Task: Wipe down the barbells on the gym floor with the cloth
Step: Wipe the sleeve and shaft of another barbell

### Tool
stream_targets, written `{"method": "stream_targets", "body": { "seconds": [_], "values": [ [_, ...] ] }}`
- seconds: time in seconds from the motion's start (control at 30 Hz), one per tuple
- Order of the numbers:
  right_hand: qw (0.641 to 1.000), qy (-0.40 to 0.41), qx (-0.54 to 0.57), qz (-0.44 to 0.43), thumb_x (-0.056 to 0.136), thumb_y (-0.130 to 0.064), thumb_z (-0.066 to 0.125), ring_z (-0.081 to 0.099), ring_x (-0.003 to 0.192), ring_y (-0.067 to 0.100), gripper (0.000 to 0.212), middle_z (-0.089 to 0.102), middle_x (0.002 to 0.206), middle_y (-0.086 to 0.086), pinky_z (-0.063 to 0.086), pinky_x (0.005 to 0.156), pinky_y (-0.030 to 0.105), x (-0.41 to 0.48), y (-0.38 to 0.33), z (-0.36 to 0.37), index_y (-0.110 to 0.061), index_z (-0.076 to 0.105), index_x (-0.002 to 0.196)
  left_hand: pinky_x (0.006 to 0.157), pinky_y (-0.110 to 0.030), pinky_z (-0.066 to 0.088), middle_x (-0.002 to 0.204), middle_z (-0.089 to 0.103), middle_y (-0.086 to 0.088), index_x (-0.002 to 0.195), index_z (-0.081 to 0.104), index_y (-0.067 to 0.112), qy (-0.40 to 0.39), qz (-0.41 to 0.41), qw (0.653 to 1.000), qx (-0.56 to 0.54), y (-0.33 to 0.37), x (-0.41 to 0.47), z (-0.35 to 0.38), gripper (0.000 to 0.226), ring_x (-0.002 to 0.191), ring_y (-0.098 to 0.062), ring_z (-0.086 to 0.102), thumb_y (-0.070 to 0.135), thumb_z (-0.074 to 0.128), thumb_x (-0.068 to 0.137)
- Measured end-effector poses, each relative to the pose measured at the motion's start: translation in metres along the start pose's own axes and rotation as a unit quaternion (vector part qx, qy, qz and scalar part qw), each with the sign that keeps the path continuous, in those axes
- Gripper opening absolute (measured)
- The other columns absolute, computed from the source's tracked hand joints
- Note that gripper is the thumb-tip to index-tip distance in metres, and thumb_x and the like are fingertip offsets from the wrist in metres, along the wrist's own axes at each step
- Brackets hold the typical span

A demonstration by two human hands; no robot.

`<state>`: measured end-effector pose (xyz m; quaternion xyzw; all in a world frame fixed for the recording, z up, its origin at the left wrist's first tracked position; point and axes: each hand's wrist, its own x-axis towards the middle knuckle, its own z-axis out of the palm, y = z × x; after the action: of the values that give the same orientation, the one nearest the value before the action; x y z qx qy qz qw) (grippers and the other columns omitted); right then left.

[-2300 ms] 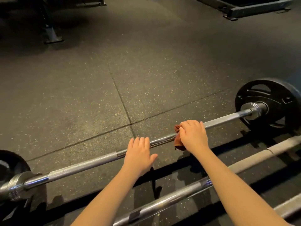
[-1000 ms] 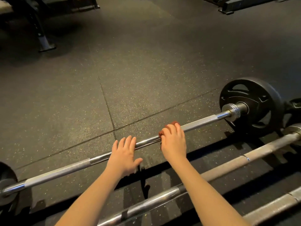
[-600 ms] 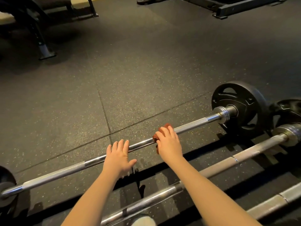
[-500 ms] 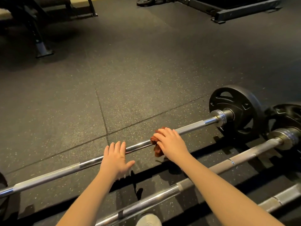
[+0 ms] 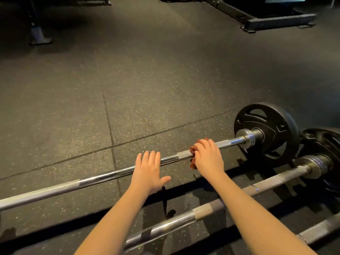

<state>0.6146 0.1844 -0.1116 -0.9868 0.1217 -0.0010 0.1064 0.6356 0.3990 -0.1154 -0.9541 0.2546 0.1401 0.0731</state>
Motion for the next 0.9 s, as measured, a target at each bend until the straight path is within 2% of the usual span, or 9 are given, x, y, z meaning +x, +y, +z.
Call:
{"method": "stream_targets", "body": {
  "seconds": [0.1, 0.23, 0.3, 0.4, 0.47, 0.57, 0.73, 0.8, 0.9],
  "values": [
    [1.0, -0.015, 0.02, -0.018, 0.101, -0.023, 0.041, 0.019, 0.144, 0.026, 0.033, 0.038, 0.148, -0.001, 0.021, 0.117, 0.038, -0.018, -0.019, 0.006, -0.019, 0.052, 0.132, 0.119, -0.05, 0.002, 0.16, 0.006, -0.011, 0.153, 0.0, 0.008, -0.005, -0.006, 1.0, -0.001, 0.001, -0.001, 0.0, 0.093, 0.147, -0.032, 0.004, 0.071, 0.027, 0.09],
    [0.989, -0.064, -0.019, -0.132, 0.102, -0.028, 0.039, 0.036, 0.131, 0.018, 0.032, 0.046, 0.139, -0.007, 0.028, 0.11, 0.034, -0.002, 0.009, -0.022, -0.026, 0.053, 0.131, 0.119, -0.049, 0.001, 0.16, 0.006, -0.012, 0.153, -0.001, 0.008, -0.014, -0.01, 1.0, -0.001, 0.0, -0.003, -0.001, 0.094, 0.147, -0.031, 0.004, 0.072, 0.027, 0.09],
    [0.995, -0.05, -0.017, -0.08, 0.101, -0.029, 0.041, 0.041, 0.123, 0.017, 0.028, 0.051, 0.131, -0.009, 0.031, 0.105, 0.034, 0.008, 0.025, -0.019, -0.027, 0.057, 0.124, 0.119, -0.048, 0.0, 0.16, 0.007, -0.012, 0.153, -0.001, 0.007, -0.017, -0.014, 1.0, 0.003, 0.002, -0.003, -0.001, 0.095, 0.147, -0.032, 0.005, 0.072, 0.025, 0.09],
    [1.0, -0.004, 0.017, -0.001, 0.098, -0.027, 0.047, 0.031, 0.137, 0.025, 0.029, 0.049, 0.137, -0.004, 0.025, 0.115, 0.04, -0.002, 0.007, 0.005, -0.021, 0.058, 0.124, 0.119, -0.049, 0.002, 0.158, 0.011, -0.013, 0.152, 0.001, 0.005, -0.026, -0.009, 1.0, 0.014, 0.012, 0.005, -0.006, 0.095, 0.146, -0.033, 0.007, 0.073, 0.024, 0.089],
    [0.997, 0.001, 0.052, -0.05, 0.1, -0.023, 0.045, 0.025, 0.142, 0.028, 0.031, 0.047, 0.142, 0.0, 0.02, 0.118, 0.042, -0.01, -0.006, 0.012, -0.016, 0.058, 0.127, 0.119, -0.048, 0.004, 0.157, 0.014, -0.013, 0.152, 0.003, 0.005, -0.018, -0.005, 1.0, 0.017, 0.02, 0.013, -0.009, 0.095, 0.145, -0.033, 0.009, 0.073, 0.024, 0.089],
    [0.989, -0.025, 0.028, -0.141, 0.1, -0.029, 0.041, 0.039, 0.131, 0.022, 0.03, 0.054, 0.13, -0.004, 0.022, 0.113, 0.039, 0.002, 0.016, -0.005, -0.022, 0.061, 0.122, 0.119, -0.048, 0.004, 0.158, 0.014, -0.012, 0.152, 0.003, 0.005, -0.007, 0.007, 1.0, 0.02, 0.029, 0.019, -0.01, 0.095, 0.145, -0.032, 0.009, 0.073, 0.024, 0.089],
    [0.999, 0.027, 0.03, 0.026, 0.099, -0.03, 0.03, 0.038, 0.129, 0.023, 0.039, 0.058, 0.123, -0.006, 0.027, 0.113, 0.044, 0.019, 0.03, -0.001, -0.021, 0.065, 0.113, 0.119, -0.049, 0.002, 0.16, 0.006, -0.012, 0.152, -0.002, 0.006, -0.007, 0.01, 1.0, 0.018, 0.037, 0.021, -0.009, 0.096, 0.147, -0.032, 0.003, 0.073, 0.025, 0.089],
    [0.997, 0.035, 0.06, -0.014, 0.099, -0.026, 0.032, 0.035, 0.133, 0.026, 0.038, 0.056, 0.129, -0.002, 0.026, 0.115, 0.043, 0.003, 0.012, 0.013, -0.016, 0.065, 0.116, 0.119, -0.049, 0.002, 0.16, 0.006, -0.011, 0.152, -0.002, 0.006, -0.005, 0.014, 1.0, 0.014, 0.04, 0.022, -0.009, 0.096, 0.147, -0.031, 0.003, 0.073, 0.026, 0.089],
    [0.987, -0.03, 0.056, -0.146, 0.098, -0.028, 0.037, 0.039, 0.134, 0.026, 0.036, 0.054, 0.133, -0.001, 0.025, 0.114, 0.042, -0.002, 0.03, 0.003, -0.018, 0.06, 0.124, 0.119, -0.048, 0.001, 0.16, 0.006, -0.01, 0.152, -0.003, 0.007, -0.001, 0.02, 1.0, 0.007, 0.044, 0.024, -0.01, 0.096, 0.147, -0.031, 0.004, 0.073, 0.027, 0.089]
  ]
}}
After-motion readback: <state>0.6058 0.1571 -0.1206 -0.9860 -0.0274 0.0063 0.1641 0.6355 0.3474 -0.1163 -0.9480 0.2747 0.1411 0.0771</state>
